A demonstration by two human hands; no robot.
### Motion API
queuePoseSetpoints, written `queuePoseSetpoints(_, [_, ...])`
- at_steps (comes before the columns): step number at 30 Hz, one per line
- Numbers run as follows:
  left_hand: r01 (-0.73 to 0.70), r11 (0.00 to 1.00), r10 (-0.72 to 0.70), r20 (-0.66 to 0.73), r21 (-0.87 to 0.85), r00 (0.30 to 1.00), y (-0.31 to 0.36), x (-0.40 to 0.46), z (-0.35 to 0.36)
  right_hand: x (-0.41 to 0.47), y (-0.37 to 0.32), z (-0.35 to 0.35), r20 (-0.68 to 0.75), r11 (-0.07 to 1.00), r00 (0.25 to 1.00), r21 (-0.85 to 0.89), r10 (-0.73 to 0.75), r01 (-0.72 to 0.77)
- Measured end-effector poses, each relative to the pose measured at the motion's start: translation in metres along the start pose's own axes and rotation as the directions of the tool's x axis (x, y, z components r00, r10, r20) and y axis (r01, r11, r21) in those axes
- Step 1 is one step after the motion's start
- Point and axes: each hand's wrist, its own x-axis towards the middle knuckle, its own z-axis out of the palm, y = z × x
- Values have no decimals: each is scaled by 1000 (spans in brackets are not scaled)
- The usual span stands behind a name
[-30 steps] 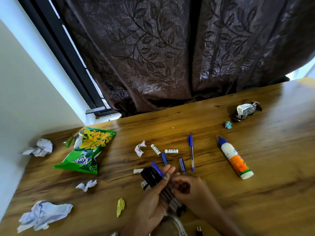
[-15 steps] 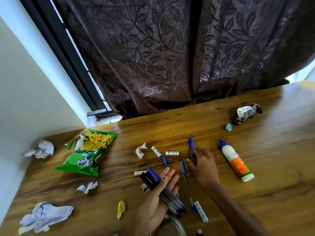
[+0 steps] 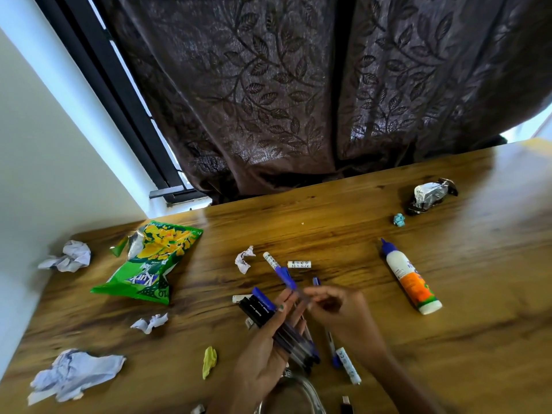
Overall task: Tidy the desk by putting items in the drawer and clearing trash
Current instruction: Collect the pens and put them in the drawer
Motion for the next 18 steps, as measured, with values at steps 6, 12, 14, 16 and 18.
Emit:
queuePoseSetpoints(6, [-7, 998, 8, -15, 57, 1000, 3, 0, -2, -11, -6, 18, 88, 983, 990, -143, -107, 119])
queuePoseSetpoints(12, [-18, 1000, 18, -28, 10, 999, 5, -1, -8, 10, 26, 9, -150, 881, 988, -472, -36, -40])
queuePoseSetpoints(14, [-16, 999, 17, -32, 29, 999, 5, -2, -8, 13, 33, 14, -139, 844, 990, -530, 3, -77])
queuePoseSetpoints(16, [-12, 999, 14, -40, 48, 999, 5, -3, -7, 15, 35, 17, -147, 830, 989, -551, 10, -90])
queuePoseSetpoints(18, [-15, 998, 17, -50, 58, 999, 5, -3, -7, 17, 32, 18, -162, 855, 987, -512, 1, -85])
